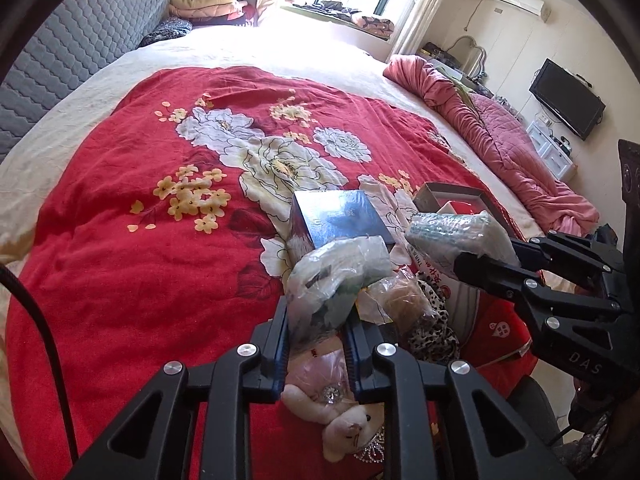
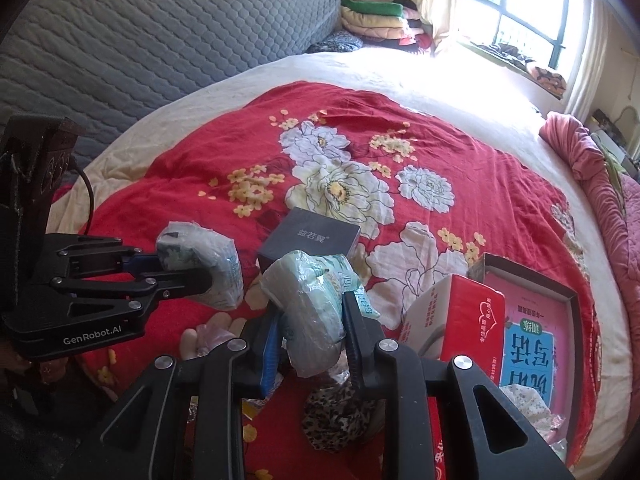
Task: Organize soft objects
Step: 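Lift and carry both bagged items with both tools over the pink tray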
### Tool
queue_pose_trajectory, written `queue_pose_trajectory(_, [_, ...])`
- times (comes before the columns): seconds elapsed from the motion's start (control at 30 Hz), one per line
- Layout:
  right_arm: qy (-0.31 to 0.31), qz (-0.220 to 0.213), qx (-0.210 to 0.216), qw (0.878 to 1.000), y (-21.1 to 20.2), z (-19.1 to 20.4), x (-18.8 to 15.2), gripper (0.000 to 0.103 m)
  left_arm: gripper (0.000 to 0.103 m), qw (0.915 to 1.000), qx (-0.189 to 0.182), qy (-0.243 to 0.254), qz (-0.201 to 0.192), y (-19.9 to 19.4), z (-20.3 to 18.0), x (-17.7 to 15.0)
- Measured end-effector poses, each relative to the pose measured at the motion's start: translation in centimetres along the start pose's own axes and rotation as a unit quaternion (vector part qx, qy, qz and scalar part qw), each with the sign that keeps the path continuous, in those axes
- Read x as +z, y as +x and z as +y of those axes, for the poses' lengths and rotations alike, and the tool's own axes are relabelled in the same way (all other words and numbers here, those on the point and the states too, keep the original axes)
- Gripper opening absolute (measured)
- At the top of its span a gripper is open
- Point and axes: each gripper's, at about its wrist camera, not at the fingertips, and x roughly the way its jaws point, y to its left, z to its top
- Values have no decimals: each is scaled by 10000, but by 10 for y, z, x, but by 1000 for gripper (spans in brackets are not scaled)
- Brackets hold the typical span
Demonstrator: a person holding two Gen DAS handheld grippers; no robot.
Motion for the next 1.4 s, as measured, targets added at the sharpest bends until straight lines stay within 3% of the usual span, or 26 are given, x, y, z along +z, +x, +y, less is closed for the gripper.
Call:
queue_pose_trajectory(0.57, [237, -390, 188, 9988, -50, 5, -7, 28, 24, 9981, 506, 33, -350, -59, -27, -6])
queue_pose_trajectory(0.97, [362, -629, 211, 9971, -82, -1, -8, 28, 24, 9966, 703, -81, -426, -84, -41, -4])
queue_pose_trajectory(1.4, [679, -981, 124, 9928, -124, -26, -20, 28, 24, 9960, 706, 249, -481, -98, -87, 2])
